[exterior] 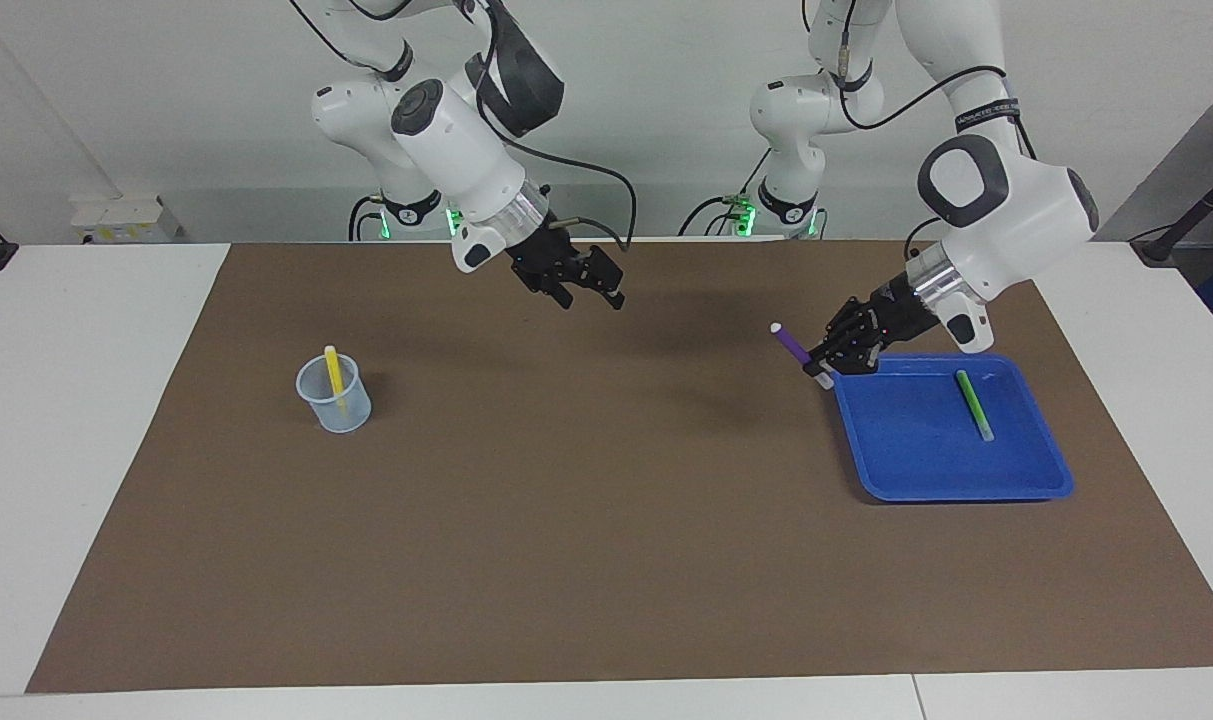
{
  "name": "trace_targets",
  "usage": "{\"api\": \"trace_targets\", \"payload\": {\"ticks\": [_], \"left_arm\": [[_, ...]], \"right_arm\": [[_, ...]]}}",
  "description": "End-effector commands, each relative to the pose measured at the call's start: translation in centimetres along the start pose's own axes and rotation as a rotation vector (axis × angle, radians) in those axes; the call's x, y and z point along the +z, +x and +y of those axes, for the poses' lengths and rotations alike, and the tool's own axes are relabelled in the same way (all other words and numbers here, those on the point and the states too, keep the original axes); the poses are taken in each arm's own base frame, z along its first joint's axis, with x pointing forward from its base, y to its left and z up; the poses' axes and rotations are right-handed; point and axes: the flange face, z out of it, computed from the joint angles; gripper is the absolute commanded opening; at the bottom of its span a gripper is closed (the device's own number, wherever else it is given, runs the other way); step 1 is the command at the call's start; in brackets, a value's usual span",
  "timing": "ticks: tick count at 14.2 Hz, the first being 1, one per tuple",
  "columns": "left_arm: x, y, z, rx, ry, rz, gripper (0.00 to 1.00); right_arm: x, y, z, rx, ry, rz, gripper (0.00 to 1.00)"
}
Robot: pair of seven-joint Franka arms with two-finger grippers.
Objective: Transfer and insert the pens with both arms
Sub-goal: 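Carry the purple pen toward the right gripper with the left gripper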
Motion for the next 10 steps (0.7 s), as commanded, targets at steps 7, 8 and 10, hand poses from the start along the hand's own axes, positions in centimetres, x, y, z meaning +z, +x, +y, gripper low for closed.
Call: {"api": "trace_targets", "payload": {"ticks": [7,8,10], "left_arm": [[-0.4,-7.5,-2.5,-0.169,-0.113,0.038,0.0],[0.2,-8.0,-2.9,-0.19,-0.131,0.047,0.0],[1.8,-9.3,-4.0,-0.198,-0.146,0.06,0.0]], "right_arm": [[0.8,-0.5,-2.4,0.22,0.169,0.027,1.0],[0.3,-0.4,-3.1,0.25,0.192,0.027,1.0],[-1.0,-0.3,-4.7,0.264,0.221,0.025,1.0]]}}
